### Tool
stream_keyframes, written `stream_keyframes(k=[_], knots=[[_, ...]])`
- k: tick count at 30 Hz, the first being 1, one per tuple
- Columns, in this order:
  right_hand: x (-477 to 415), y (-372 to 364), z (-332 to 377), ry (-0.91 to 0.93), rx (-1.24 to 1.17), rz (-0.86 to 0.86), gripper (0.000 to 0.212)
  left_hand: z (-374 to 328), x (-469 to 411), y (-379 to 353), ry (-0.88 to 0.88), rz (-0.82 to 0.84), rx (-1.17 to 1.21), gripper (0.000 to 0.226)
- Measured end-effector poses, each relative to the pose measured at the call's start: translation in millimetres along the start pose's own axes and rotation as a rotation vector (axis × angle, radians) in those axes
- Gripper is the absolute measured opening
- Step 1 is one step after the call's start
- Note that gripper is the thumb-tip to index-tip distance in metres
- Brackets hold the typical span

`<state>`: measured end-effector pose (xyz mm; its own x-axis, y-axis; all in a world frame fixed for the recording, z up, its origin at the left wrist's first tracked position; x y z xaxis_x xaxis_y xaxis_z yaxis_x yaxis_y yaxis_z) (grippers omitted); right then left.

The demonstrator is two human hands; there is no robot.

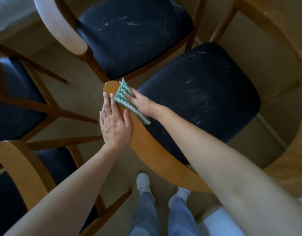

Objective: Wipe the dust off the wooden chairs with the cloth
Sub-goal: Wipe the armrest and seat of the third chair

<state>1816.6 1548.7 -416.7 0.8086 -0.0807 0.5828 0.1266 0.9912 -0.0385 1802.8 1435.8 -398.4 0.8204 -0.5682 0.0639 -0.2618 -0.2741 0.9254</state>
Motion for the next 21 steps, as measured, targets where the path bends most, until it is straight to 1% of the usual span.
stream_keyframes(k=[5, 7, 8, 10, 12, 13, 14, 15, 17, 19, 21], knots=[[102.1, -4.4, -96.1, -0.218, 0.028, -0.003, 0.046, 0.9, 0.4, -1.2, 0.009, 0.027, -0.017, 0.062], [150.4, 6.5, -121.6, -0.315, 0.137, -0.035, 0.045, 1.3, 0.5, -1.8, 0.004, 0.033, -0.026, 0.062], [174.7, 14.0, -130.8, -0.365, 0.250, -0.039, 0.045, 1.3, 0.6, -2.0, 0.002, 0.035, -0.031, 0.062], [224.8, 29.3, -141.0, -0.431, 0.590, 0.006, 0.046, 1.3, 0.9, -2.3, 0.004, 0.037, -0.038, 0.062], [257.6, 38.5, -140.0, -0.398, 0.899, 0.015, 0.046, 0.7, 0.7, -2.0, 0.006, 0.038, -0.043, 0.062], [265.1, 40.1, -136.8, -0.384, 0.972, 0.006, 0.046, 0.5, 0.6, -1.7, 0.006, 0.039, -0.045, 0.062], [266.2, 38.8, -134.7, -0.384, 0.990, -0.001, 0.047, 0.2, 0.9, -1.5, 0.008, 0.041, -0.048, 0.062], [261.6, 34.5, -130.9, -0.388, 0.959, -0.007, 0.047, 0.1, 1.0, -1.5, 0.009, 0.042, -0.050, 0.062], [238.7, 19.1, -122.1, -0.373, 0.770, -0.015, 0.047, 0.3, 1.3, -1.6, 0.010, 0.042, -0.051, 0.062], [202.0, 2.8, -109.6, -0.268, 0.582, -0.054, 0.047, 0.6, 0.9, -1.3, 0.012, 0.043, -0.050, 0.062], [163.8, -8.1, -91.2, -0.165, 0.481, -0.111, 0.048, 0.6, 0.6, -1.5, 0.017, 0.037, -0.057, 0.061]])
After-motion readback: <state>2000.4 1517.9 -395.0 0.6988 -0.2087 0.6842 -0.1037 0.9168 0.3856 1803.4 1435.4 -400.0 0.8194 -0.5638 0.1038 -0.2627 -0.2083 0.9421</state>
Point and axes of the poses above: each hand's wrist, its own x-axis away from the middle knuckle, its own y-axis out of the back of the hand, z = x × y, the point moved 5 cm from there along -x, towards the middle knuckle, and after that the axes turned 5 degrees about -y, right-handed, at the moved point
